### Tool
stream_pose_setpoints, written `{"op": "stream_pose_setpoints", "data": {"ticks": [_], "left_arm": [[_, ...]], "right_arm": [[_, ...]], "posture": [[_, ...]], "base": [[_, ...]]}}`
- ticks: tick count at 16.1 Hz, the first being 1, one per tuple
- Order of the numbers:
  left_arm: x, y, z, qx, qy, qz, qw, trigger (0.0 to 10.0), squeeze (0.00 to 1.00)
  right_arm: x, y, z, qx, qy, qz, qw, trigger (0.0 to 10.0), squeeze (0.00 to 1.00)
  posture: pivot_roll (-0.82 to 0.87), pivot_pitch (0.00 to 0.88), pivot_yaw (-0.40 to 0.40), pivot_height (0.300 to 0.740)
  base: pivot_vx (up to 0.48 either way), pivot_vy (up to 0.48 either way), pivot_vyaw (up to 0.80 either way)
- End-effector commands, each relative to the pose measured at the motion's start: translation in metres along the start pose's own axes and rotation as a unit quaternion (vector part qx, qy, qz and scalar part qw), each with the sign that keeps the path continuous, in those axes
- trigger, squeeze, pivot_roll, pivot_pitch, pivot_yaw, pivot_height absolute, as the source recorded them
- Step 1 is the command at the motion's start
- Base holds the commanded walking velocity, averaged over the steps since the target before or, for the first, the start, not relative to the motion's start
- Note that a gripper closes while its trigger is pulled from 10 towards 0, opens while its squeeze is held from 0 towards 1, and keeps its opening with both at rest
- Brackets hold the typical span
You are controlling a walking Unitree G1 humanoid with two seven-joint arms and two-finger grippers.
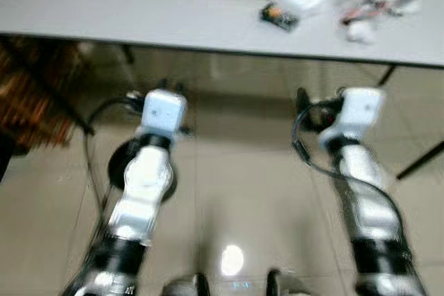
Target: Picking trash to rubbish bin
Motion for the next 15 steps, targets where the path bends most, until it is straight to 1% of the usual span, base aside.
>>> {"op": "stream_pose_setpoints", "data": {"ticks": [1, 15], "left_arm": [[-0.0117, -0.0079, 0.0050, -0.015, 0.009, -0.010, 1.000, 10.0, 0.00], [-0.0089, -0.0108, 0.0067, -0.021, 0.004, -0.008, 1.000, 10.0, 0.00]], "right_arm": [[-0.0102, 0.0035, 0.0010, 0.008, 0.009, -0.007, 1.000, 10.0, 0.00], [-0.0106, 0.0021, 0.0028, 0.007, 0.008, -0.004, 1.000, 10.0, 0.00]], "posture": [[0.08, 0.214, 0.090, 0.740], [0.08, 0.232, 0.093, 0.740]], "base": [[0.300, 0.000, 0.00], [0.317, 0.000, 0.00]]}}
Point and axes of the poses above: a point about 5 cm out from each wrist's last joint towards the gripper, its own z axis pointing back from the gripper into the wrist, its own y axis along the axis of the wrist's last joint, x = y × z, the point moved 6 cm from there along -z, pointing out of the wrist towards the gripper, and after that the axes turned 14 degrees about z, right-handed, at the moved point
